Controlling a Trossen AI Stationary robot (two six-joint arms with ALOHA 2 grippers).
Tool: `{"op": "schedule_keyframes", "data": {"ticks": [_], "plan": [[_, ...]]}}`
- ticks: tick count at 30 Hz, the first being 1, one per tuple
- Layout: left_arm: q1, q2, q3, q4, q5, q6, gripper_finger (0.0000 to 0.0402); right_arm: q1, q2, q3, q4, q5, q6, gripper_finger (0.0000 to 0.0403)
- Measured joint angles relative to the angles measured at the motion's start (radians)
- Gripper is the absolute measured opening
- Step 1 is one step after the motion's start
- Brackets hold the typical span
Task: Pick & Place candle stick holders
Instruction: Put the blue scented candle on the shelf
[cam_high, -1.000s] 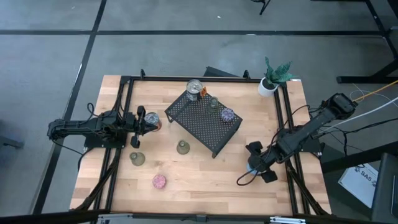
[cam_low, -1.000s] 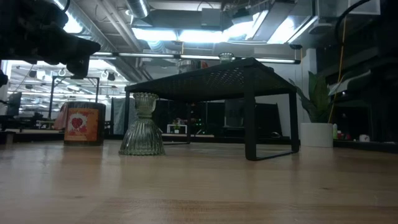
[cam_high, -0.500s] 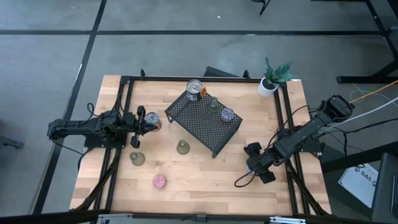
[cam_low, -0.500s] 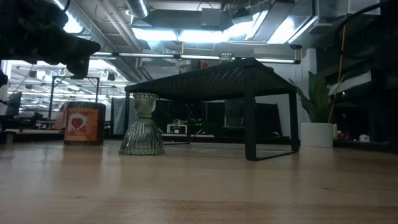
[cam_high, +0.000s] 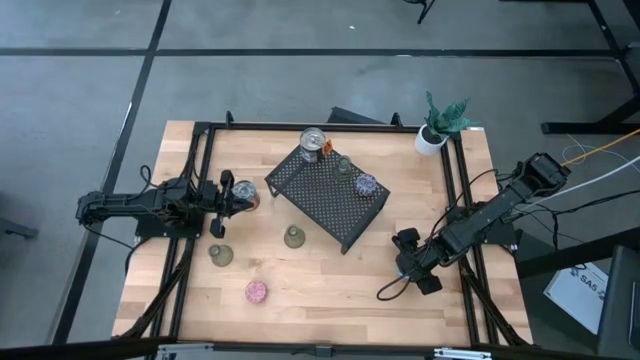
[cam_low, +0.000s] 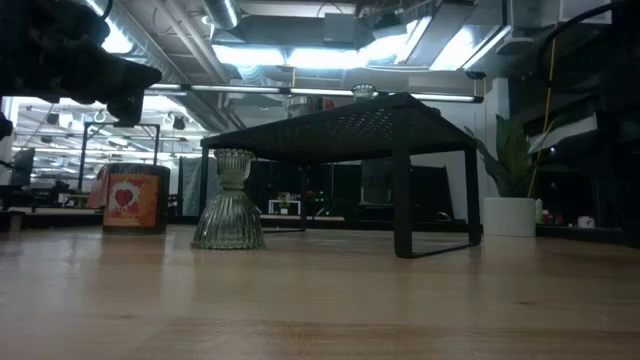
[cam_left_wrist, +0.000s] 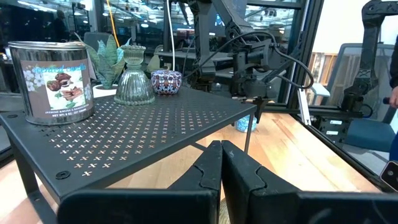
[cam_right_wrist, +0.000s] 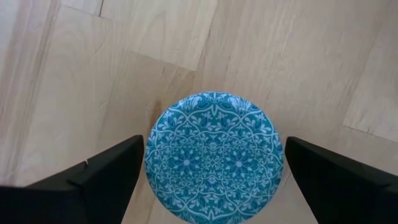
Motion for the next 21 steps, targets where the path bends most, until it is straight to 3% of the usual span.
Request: {"op": "schedule_keyframes", "data": {"ticks": [21], "plan": [[0.0, 0.0, 0.0, 0.0, 0.0, 0.0, 0.0001, 0.0, 0.0, 0.001, 0.0, 0.0, 0.001, 0.0312]]}}
